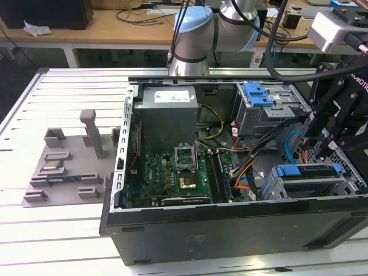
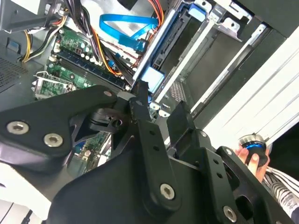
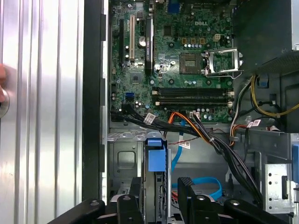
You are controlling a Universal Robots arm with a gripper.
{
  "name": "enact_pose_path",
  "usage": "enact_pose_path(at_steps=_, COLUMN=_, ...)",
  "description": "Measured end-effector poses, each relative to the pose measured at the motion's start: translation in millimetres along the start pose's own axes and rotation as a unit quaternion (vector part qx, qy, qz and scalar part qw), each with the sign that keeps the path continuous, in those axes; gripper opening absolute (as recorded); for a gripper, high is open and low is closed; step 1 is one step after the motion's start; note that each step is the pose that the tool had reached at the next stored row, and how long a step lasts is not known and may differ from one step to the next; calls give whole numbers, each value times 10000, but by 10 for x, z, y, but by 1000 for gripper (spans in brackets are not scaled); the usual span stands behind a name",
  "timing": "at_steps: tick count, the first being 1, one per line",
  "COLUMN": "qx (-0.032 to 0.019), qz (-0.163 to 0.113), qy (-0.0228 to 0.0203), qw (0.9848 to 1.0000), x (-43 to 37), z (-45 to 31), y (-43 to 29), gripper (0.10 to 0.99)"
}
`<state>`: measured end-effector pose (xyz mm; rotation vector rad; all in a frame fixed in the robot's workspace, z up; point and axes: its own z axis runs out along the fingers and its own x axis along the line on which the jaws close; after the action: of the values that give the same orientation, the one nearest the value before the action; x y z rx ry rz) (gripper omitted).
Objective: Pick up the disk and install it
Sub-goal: 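Insert the disk into the insertion slot, then insert the first disk wire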
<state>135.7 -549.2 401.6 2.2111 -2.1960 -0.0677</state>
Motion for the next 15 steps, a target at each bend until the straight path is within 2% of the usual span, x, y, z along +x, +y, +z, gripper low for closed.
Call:
enact_pose_path(at_steps=2, qx=0, qz=0, qy=0, qw=10000, x=0, z=1, y=0, gripper=427)
enact_pose_path(at_steps=3, qx=0, qz=0, qy=0, qw=10000, x=0, z=1, y=0, gripper=361)
enact_pose_path(at_steps=4, qx=0, qz=0, qy=0, qw=10000, x=0, z=2, y=0, gripper=239)
enact_pose_path(at_steps=6, qx=0, qz=0, qy=0, qw=10000, x=0, z=2, y=0, gripper=118)
enact_pose_path(at_steps=15, qx=0, qz=0, qy=0, qw=10000, x=0, z=5, y=0, gripper=106)
